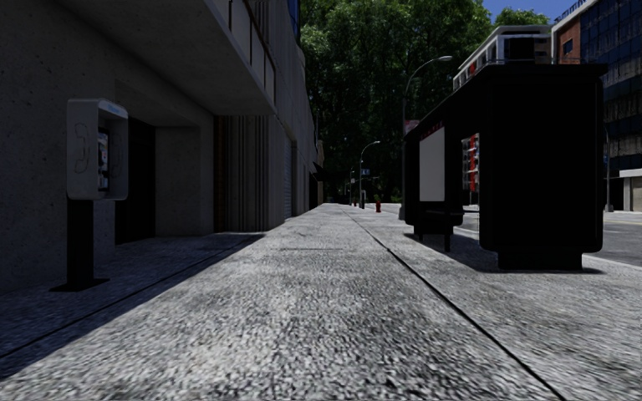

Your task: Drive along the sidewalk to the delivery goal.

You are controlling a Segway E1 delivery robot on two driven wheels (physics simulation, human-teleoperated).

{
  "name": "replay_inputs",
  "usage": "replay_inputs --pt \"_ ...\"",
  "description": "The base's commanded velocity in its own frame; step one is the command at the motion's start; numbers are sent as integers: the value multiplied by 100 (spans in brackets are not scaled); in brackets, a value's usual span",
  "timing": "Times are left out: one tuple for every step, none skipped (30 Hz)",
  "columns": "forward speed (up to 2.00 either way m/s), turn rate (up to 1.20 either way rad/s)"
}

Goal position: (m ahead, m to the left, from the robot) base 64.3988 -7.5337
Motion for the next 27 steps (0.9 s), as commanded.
replay_inputs --pt "200 0" --pt "200 0" --pt "200 0" --pt "200 0" --pt "200 0" --pt "200 0" --pt "200 0" --pt "200 0" --pt "200 0" --pt "200 0" --pt "200 0" --pt "200 0" --pt "200 0" --pt "200 0" --pt "200 0" --pt "200 0" --pt "200 0" --pt "200 0" --pt "200 0" --pt "200 0" --pt "200 0" --pt "200 0" --pt "200 0" --pt "200 0" --pt "200 0" --pt "200 0" --pt "200 0"
